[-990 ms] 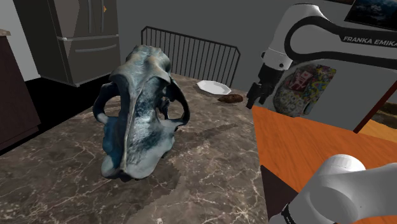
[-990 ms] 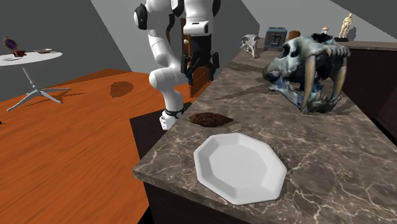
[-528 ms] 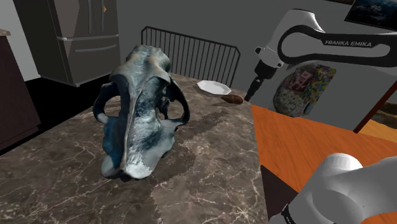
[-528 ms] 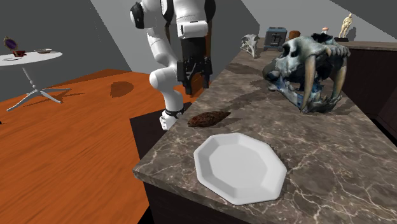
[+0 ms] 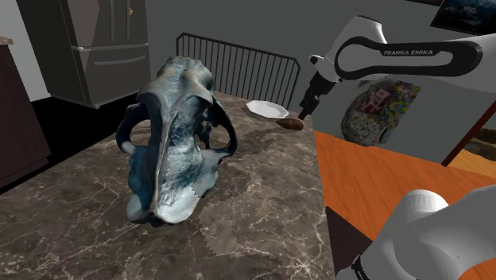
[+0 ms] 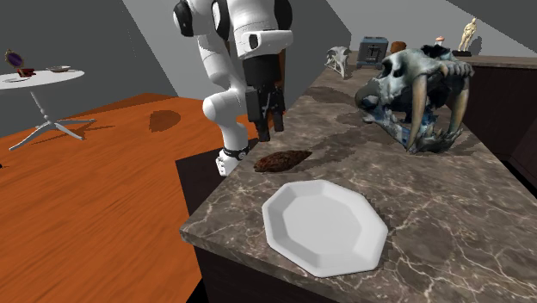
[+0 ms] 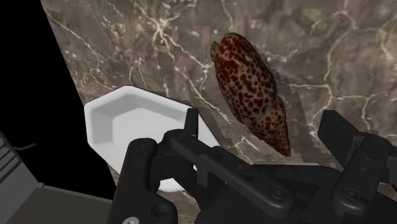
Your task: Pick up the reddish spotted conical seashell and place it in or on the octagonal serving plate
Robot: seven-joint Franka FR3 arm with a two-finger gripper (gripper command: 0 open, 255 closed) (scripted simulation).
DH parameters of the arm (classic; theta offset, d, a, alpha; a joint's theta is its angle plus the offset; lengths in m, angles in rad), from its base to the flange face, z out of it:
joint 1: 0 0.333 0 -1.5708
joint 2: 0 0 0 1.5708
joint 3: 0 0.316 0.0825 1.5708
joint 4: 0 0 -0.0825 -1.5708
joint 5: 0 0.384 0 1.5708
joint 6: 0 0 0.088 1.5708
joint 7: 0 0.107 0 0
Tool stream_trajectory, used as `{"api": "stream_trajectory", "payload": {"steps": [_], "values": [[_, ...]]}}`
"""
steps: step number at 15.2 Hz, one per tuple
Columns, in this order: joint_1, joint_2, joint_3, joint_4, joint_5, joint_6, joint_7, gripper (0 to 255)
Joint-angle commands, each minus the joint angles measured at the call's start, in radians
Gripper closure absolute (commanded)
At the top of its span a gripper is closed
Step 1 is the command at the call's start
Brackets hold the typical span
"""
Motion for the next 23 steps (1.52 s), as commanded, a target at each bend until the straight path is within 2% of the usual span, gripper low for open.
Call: {"api": "stream_trajectory", "payload": {"steps": [1,4,12,13,22,23], "values": [[0.003,0.015,-0.009,-0.011,0.001,0.029,-0.010,0],[0.006,0.039,-0.018,-0.038,0.003,0.079,-0.013,0],[0.006,0.039,-0.018,-0.038,0.003,0.079,-0.013,0],[0.006,0.039,-0.018,-0.038,0.003,0.079,-0.013,255],[0.005,0.036,-0.017,-0.036,0.003,0.081,-0.012,255],[0.005,0.036,-0.017,-0.036,0.003,0.081,-0.012,0]]}}
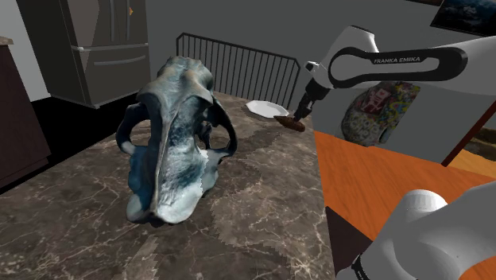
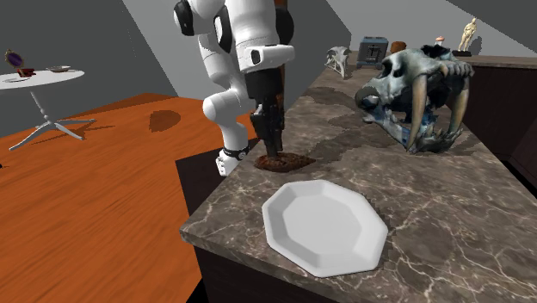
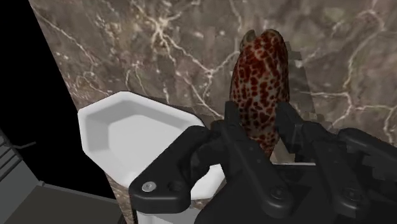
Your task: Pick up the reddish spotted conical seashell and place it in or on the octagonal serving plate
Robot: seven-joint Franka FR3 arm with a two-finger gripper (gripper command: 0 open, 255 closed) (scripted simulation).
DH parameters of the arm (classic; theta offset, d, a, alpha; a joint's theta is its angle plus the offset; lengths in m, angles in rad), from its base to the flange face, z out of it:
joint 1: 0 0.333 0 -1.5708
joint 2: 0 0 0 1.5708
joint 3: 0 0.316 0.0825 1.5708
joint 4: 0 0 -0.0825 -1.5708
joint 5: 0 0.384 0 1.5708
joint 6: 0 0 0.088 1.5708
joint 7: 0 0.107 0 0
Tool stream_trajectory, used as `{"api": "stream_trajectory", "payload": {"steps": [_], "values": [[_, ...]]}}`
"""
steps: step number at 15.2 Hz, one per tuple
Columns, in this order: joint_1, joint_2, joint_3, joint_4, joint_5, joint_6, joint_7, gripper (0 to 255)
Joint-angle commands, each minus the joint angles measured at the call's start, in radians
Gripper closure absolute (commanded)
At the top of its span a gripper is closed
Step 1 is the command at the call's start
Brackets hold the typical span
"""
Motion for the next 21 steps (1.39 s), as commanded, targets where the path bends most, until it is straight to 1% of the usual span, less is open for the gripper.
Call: {"api": "stream_trajectory", "payload": {"steps": [1,2,3,10,18,19,21], "values": [[0.057,0.138,-0.024,0.177,0.025,-0.194,-0.116,0],[0.106,0.286,-0.047,0.355,0.044,-0.381,-0.231,0],[0.109,0.321,-0.046,0.396,0.049,-0.422,-0.259,0],[0.100,0.328,-0.047,0.301,0.049,-0.320,-0.260,0],[0.100,0.328,-0.047,0.301,0.049,-0.320,-0.260,0],[0.100,0.328,-0.047,0.301,0.049,-0.320,-0.260,255],[0.100,0.328,-0.047,0.301,0.049,-0.320,-0.260,255]]}}
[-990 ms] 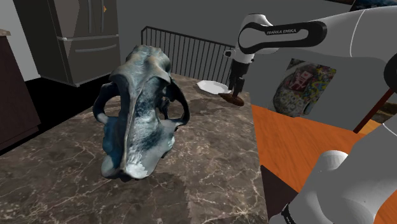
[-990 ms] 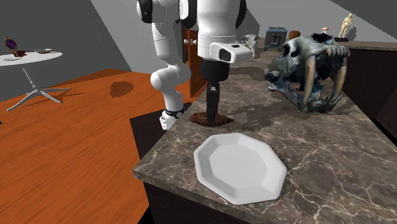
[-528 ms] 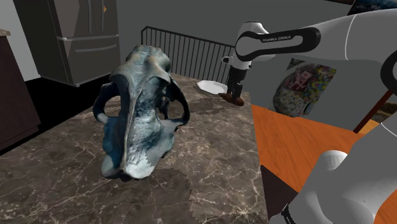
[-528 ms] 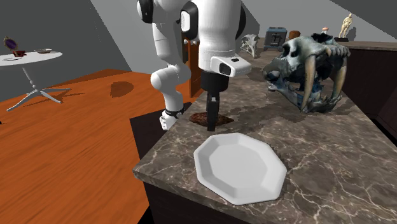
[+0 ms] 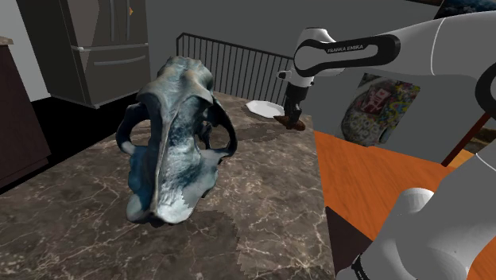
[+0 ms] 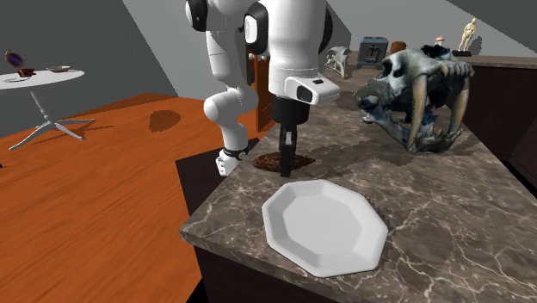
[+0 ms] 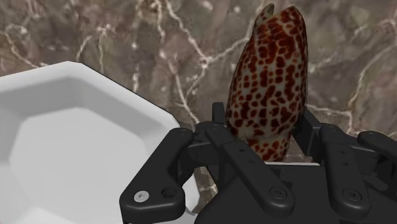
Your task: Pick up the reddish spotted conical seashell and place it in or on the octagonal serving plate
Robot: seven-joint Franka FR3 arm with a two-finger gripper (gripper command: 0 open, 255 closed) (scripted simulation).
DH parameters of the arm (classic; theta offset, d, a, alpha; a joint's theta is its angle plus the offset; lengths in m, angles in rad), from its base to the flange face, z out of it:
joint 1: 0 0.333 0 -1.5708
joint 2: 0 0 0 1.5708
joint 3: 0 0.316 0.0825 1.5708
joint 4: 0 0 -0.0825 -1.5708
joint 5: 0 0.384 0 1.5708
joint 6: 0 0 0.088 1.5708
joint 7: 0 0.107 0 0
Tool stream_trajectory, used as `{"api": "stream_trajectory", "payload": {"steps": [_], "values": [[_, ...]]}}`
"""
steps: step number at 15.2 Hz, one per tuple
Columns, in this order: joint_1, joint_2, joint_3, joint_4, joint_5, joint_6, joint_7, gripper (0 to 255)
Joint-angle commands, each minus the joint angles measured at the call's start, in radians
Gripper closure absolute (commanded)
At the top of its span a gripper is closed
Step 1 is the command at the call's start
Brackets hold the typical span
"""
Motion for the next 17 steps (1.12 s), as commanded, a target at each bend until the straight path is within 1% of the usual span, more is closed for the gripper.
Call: {"api": "stream_trajectory", "payload": {"steps": [1,7,17], "values": [[0.000,0.000,0.000,0.000,0.000,0.000,0.000,255],[0.000,0.000,0.000,0.000,0.000,0.000,0.000,255],[0.003,-0.008,0.007,0.126,0.001,-0.134,-0.002,255]]}}
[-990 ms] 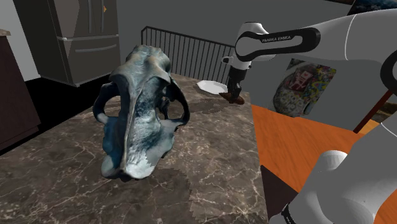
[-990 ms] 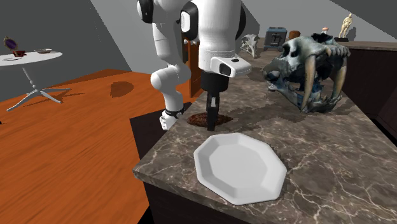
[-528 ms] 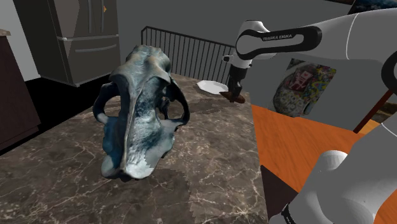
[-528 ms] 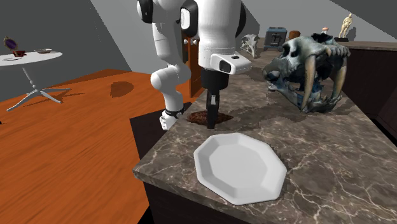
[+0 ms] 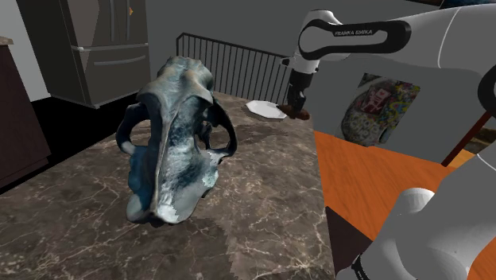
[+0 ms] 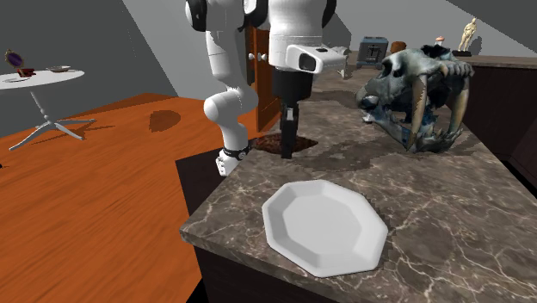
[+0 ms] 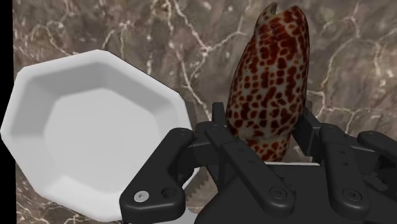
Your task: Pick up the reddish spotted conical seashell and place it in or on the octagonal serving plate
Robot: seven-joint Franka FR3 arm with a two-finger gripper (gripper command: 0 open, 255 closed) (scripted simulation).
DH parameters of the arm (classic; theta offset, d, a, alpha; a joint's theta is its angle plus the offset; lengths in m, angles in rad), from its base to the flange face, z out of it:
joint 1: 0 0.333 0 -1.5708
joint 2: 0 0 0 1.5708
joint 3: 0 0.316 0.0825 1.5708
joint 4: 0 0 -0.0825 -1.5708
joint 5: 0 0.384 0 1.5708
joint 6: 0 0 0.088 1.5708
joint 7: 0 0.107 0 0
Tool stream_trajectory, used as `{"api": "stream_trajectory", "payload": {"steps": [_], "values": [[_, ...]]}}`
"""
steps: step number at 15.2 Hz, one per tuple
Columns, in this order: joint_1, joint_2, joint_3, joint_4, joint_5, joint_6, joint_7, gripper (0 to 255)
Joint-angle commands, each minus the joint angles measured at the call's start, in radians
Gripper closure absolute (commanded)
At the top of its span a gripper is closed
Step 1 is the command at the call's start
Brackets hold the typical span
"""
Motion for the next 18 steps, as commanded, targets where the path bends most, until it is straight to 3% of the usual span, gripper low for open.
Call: {"api": "stream_trajectory", "payload": {"steps": [1,7,13,18], "values": [[0.000,0.001,0.001,0.028,0.001,-0.028,-0.002,255],[0.002,0.007,0.002,0.102,0.004,-0.096,-0.006,255],[-0.026,0.289,-0.044,0.409,0.118,-0.142,-0.093,255],[-0.112,0.565,-0.051,0.771,0.235,-0.251,-0.150,255]]}}
